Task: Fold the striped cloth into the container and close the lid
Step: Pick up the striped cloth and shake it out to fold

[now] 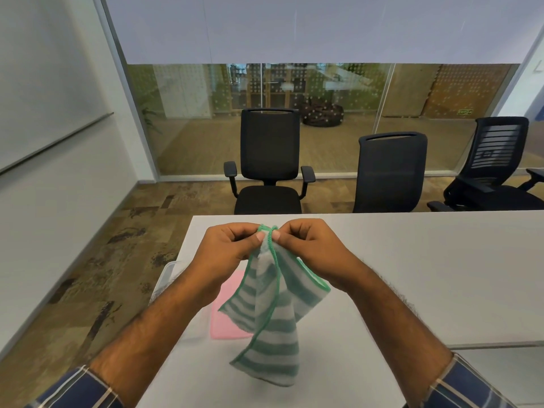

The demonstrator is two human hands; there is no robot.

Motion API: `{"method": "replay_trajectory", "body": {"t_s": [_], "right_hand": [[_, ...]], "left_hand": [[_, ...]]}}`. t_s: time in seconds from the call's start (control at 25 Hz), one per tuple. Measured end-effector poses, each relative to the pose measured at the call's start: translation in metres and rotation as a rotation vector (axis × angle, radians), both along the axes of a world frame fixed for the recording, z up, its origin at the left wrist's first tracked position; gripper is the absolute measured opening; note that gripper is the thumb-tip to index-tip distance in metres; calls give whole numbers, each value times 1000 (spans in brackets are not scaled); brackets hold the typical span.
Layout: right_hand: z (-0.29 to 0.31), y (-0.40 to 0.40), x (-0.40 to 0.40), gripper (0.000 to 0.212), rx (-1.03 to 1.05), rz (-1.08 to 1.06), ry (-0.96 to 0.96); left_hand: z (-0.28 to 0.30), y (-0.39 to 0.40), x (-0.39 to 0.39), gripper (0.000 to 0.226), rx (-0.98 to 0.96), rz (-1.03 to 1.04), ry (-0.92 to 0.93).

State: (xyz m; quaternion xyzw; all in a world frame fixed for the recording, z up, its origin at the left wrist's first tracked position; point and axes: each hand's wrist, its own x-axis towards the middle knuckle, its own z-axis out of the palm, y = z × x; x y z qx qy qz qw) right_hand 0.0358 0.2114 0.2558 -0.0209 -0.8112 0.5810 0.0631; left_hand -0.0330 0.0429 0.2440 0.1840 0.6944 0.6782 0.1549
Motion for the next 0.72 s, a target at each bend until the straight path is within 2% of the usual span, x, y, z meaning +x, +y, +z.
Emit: {"method": "replay_trajectory", "body": {"t_s": [0.36, 0.56, 0.72], "right_hand": [[-3, -3, -5, 15, -28, -108, 21], [-5, -5, -2, 16, 0, -78, 56], [-8, -4, 0, 24, 26, 0, 14]], "left_hand": [[3, -2, 3, 20, -11, -85, -42], [6, -4, 6, 25, -45, -114, 50], [8, -6, 2, 12, -92, -83, 89]]}}
